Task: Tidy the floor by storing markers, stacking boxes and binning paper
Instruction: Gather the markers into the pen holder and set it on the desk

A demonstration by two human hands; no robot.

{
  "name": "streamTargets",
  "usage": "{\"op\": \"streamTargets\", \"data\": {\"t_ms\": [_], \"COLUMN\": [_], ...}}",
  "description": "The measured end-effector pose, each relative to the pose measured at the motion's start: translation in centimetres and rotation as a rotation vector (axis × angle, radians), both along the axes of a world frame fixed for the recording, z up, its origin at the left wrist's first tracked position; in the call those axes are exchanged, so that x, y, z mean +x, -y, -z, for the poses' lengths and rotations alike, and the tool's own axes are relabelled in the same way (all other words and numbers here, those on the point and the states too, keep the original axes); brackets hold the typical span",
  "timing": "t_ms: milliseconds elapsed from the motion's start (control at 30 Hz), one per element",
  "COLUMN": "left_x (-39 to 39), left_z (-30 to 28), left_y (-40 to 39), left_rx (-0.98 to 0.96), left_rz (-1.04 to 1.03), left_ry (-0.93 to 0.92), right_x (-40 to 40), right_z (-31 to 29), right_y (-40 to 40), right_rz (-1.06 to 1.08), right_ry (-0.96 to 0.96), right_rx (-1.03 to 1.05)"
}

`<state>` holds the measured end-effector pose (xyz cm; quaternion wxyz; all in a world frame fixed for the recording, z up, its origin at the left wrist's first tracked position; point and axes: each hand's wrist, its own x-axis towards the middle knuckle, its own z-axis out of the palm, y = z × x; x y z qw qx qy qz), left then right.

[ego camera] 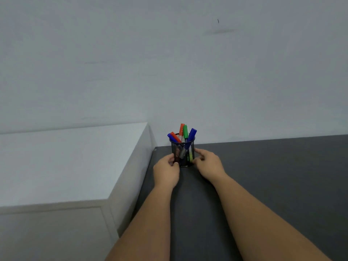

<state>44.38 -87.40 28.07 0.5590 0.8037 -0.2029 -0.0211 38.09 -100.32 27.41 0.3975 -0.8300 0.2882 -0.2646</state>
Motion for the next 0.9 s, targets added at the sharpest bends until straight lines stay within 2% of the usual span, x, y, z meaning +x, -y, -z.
{"op": "streamTargets", "data": {"t_ms": [133, 300, 367, 533, 667, 900], "left_x": [2.9, 5.5, 5.8, 5.2, 3.4, -2.4], "left_z": [0.2, 0.7, 0.8, 1.0, 1.5, 1.2], "left_y": [1.7, 3.8, 4.2, 3.7, 2.5, -3.7], "left_rx": [0.109, 0.507, 0.597, 0.663, 0.804, 0.921], "left_rz": [0.076, 0.102, 0.123, 0.122, 0.142, 0.303], "left_ry": [0.063, 0.225, 0.241, 0.299, 0.363, 0.372], "right_x": [2.5, 4.8, 5.2, 4.3, 2.1, -2.5], "right_z": [0.4, 0.9, 0.8, 0.3, 0.2, 0.1], "right_y": [1.5, 3.0, 3.2, 2.3, 0.6, -3.6], "right_rz": [-0.058, -0.098, -0.097, -0.120, -0.115, -0.129], "right_ry": [-0.065, -0.225, -0.302, -0.367, -0.399, -0.514], "right_rx": [-0.046, -0.138, -0.184, -0.311, -0.382, -0.462]}}
